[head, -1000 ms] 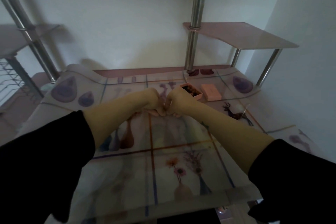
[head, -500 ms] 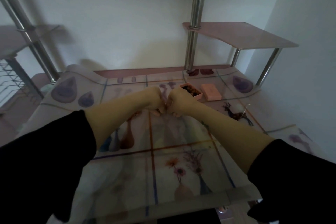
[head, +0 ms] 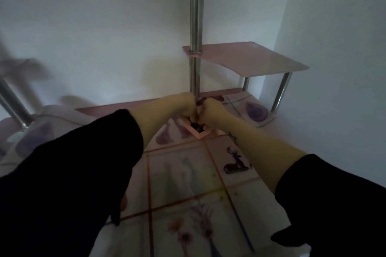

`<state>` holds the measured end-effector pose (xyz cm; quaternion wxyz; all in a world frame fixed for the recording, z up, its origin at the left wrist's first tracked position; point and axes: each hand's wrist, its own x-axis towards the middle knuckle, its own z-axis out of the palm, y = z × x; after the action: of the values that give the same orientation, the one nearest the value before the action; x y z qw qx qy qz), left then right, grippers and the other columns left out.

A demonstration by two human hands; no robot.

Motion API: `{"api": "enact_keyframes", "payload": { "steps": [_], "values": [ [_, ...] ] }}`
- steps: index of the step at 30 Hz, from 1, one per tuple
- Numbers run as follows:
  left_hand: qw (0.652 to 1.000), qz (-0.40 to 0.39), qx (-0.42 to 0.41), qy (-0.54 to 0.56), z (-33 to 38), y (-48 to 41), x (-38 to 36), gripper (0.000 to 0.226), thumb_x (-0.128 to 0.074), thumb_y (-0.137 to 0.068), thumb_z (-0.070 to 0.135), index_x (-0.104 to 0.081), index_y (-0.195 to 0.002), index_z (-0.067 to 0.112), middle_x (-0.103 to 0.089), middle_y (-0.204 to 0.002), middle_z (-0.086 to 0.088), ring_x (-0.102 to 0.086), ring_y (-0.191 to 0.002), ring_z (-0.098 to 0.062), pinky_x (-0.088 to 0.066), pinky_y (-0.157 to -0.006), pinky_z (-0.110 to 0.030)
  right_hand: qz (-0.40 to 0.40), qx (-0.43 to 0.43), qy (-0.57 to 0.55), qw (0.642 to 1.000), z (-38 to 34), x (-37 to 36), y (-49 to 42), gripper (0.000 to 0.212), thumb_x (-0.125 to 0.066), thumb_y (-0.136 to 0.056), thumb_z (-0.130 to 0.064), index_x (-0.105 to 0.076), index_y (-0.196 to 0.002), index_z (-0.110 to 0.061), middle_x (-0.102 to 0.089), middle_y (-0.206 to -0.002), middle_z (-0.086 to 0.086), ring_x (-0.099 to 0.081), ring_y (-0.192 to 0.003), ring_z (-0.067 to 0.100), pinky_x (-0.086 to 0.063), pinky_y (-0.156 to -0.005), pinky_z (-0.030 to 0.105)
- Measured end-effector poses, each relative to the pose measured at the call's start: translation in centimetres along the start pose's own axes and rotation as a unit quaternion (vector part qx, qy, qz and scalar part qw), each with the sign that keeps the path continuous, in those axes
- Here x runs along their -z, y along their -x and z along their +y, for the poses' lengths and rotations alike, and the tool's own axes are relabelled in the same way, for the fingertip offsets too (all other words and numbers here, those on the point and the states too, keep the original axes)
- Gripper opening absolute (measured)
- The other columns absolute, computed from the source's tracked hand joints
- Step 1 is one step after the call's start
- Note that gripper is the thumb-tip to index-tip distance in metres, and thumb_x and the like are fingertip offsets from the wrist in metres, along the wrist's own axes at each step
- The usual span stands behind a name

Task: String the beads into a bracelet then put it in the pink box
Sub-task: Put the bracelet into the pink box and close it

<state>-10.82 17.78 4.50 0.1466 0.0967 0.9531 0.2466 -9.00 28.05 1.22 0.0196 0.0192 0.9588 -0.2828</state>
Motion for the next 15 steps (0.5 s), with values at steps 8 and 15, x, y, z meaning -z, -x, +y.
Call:
{"api": "enact_keyframes", "payload": {
  "steps": [8, 15],
  "values": [
    [0.993, -0.106, 0.032, -0.026, -0.5, -2.6, -0.5, 0.017, -0.062, -0.085, -0.007, -0.065, -0.101, -0.007, -0.066, -0.101, -0.019, -0.063, -0.095, -0.029, -0.052, -0.091, -0.037, -0.044, -0.031, -0.077, 0.996, 0.6, 0.2, -0.8, 0.057, -0.081, -0.074, -0.015, -0.058, -0.125, -0.003, -0.068, -0.114, 0.016, -0.069, -0.093, 0.025, -0.055, -0.065, 0.028],
    [0.998, -0.051, 0.035, 0.026, -0.5, -3.1, -0.3, 0.027, -0.067, -0.079, -0.008, -0.062, -0.105, -0.011, -0.068, -0.102, -0.025, -0.070, -0.086, -0.032, -0.058, -0.083, -0.043, 0.040, -0.041, 0.019, 0.998, 1.9, 1.3, 0.1, 0.009, -0.066, -0.084, -0.010, -0.063, -0.089, -0.004, -0.064, -0.082, 0.008, -0.066, -0.088, 0.027, -0.048, -0.067, 0.028]
  ]
}}
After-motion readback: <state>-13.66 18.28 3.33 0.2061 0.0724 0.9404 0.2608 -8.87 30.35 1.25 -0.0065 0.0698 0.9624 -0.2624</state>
